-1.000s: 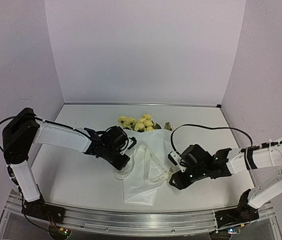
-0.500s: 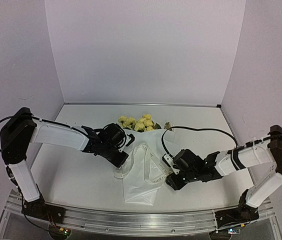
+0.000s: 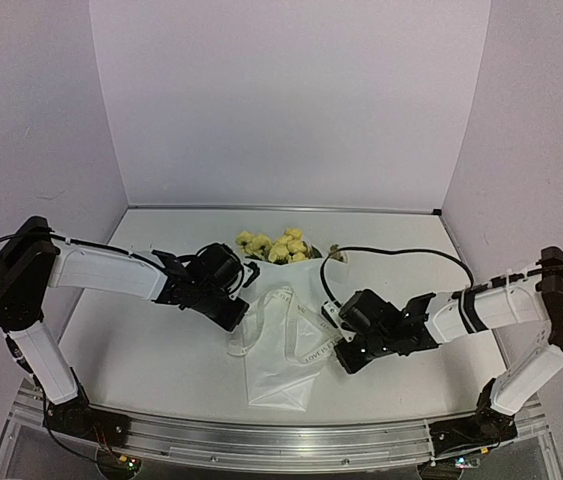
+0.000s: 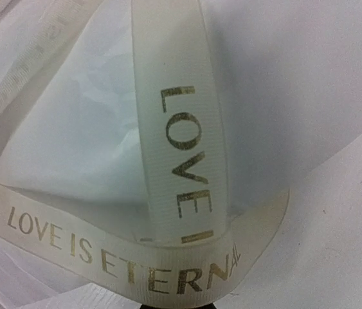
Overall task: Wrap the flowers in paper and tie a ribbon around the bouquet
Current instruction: Tie the ribbon around the folded bouquet.
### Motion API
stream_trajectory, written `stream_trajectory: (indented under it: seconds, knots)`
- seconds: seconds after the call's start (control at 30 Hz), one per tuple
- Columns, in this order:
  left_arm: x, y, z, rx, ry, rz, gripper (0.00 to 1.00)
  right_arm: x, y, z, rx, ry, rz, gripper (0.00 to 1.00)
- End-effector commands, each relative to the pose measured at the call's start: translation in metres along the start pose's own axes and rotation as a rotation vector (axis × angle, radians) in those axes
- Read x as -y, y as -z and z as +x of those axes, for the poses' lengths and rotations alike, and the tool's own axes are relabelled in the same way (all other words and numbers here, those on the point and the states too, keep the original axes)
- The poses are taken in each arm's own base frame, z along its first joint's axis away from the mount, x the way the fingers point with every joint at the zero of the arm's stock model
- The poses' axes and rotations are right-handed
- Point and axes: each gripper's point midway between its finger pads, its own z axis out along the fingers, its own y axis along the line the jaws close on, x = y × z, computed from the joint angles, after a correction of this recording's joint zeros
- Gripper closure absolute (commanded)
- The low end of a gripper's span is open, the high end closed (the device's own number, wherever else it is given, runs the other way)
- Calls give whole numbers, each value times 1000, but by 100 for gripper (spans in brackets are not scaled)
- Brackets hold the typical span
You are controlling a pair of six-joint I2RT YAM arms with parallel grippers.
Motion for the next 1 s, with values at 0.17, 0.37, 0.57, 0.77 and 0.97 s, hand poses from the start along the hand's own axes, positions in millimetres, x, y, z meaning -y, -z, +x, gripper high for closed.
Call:
stream_trajectory:
  seconds: [0.17,0.37,0.57,0.77,0.97]
  knots:
    - [-41,24,-12,100,127,-165,100,-7,26,14,-104,16,-49,100]
    - [-50,29,-5,103,169,-202,100,0,39,24,-151,33,-27,100]
    - [-54,33,-1,110,191,-215,100,29,52,36,-179,32,87,100]
    - [-65,37,4,113,229,-275,100,44,62,39,-198,-19,119,100]
    - [-88,49,12,124,315,-384,100,68,68,51,-267,-114,168,100]
